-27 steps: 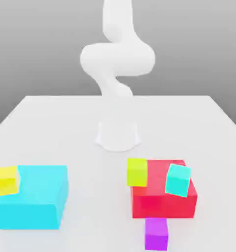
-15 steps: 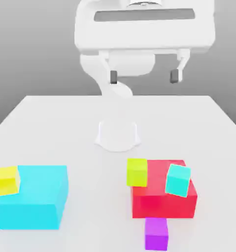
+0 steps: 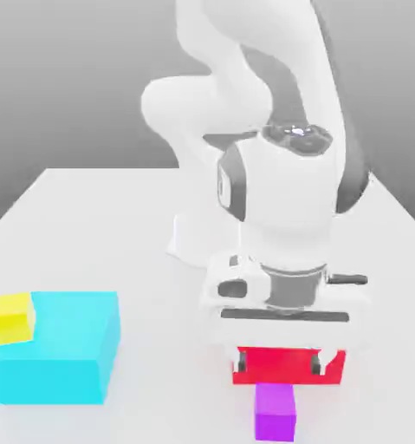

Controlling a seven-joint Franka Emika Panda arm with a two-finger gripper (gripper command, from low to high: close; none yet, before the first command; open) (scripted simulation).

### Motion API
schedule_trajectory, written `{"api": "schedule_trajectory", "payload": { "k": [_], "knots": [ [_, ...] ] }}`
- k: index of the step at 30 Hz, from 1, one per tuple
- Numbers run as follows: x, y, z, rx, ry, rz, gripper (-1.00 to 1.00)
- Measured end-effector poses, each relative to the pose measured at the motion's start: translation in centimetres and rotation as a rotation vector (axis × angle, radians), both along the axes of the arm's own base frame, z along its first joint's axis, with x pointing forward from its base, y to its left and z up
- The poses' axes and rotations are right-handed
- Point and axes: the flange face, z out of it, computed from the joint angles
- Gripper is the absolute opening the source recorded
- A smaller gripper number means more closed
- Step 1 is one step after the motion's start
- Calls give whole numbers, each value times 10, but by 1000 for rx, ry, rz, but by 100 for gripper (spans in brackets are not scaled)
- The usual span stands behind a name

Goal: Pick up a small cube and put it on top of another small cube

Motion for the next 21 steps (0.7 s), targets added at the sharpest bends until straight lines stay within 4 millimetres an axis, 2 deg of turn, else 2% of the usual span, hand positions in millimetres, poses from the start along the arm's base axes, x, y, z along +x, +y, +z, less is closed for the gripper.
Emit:
{"api": "schedule_trajectory", "payload": {
  "k": [3, 4, 10, 11, 16, 21],
  "knots": [
    [-1, 0, -39, 0, 5, 0, 0],
    [-2, 0, -48, -1, 6, 0, -100],
    [-2, 1, -52, -1, 5, 0, -100],
    [-2, 1, -48, -1, 5, 0, -100],
    [-3, 0, 6, -1, 5, 3, -100],
    [-23, -10, 54, -23, 4, 165, -100]
  ]
}}
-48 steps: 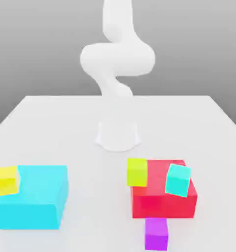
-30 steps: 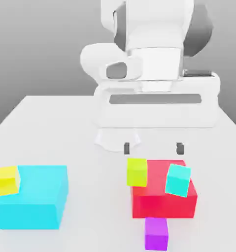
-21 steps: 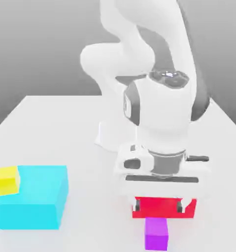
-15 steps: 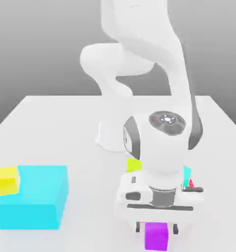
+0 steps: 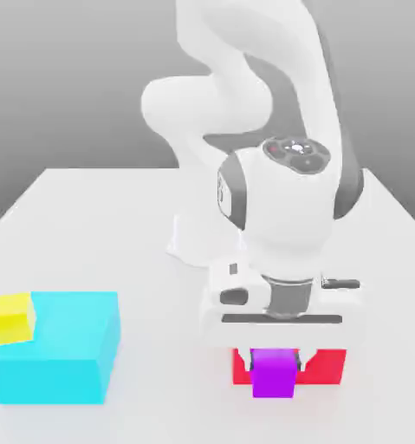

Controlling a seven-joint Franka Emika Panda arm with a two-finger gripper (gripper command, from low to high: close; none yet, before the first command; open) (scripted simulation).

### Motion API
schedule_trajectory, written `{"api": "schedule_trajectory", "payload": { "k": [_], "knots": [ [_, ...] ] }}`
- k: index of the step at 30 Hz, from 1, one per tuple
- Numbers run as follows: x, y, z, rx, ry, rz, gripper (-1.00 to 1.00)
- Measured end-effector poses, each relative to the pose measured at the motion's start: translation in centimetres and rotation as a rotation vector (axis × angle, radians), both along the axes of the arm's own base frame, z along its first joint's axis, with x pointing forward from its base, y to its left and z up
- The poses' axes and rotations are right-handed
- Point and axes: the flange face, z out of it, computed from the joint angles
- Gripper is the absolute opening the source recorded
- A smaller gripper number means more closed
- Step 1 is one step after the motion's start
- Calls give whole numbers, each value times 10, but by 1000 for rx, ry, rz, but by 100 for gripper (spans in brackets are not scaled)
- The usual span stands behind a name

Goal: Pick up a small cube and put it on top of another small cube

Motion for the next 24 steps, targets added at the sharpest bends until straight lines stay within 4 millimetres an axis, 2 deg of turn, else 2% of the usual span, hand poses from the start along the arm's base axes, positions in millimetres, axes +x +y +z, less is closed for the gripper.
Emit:
{"api": "schedule_trajectory", "payload": {
  "k": [8, 15, 17, 21, 22, 24],
  "knots": [
    [-48, -17, 60, -10, 6, 294, -100],
    [-98, -28, 94, 14, 11, 557, -100],
    [-105, -30, 87, 21, 11, 601, -100],
    [-107, -30, 47, 22, 11, 615, -100],
    [-108, -30, 38, 21, 11, 615, 100],
    [-108, -30, 38, 21, 12, 615, 100]
  ]
}}
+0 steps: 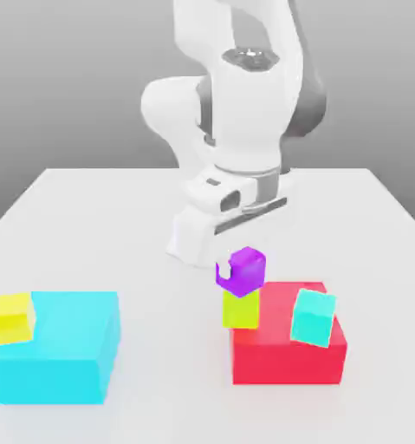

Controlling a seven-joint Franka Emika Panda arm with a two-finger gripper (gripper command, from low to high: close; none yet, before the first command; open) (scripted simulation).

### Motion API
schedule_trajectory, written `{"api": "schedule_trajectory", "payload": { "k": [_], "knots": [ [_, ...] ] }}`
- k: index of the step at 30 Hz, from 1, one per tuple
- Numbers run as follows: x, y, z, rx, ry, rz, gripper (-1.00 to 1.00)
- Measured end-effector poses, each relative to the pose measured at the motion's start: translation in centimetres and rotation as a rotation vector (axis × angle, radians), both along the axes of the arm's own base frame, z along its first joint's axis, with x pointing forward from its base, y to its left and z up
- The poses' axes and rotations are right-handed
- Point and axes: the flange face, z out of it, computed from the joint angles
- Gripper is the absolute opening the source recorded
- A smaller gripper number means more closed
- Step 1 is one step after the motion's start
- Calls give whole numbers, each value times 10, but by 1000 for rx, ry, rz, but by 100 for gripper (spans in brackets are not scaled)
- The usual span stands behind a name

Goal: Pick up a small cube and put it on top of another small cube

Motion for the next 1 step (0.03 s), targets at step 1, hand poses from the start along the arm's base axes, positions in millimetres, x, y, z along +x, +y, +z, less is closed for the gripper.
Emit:
{"api": "schedule_trajectory", "payload": {
  "k": [1],
  "knots": [
    [0, 0, 0, 0, 0, 0, 100]
  ]
}}
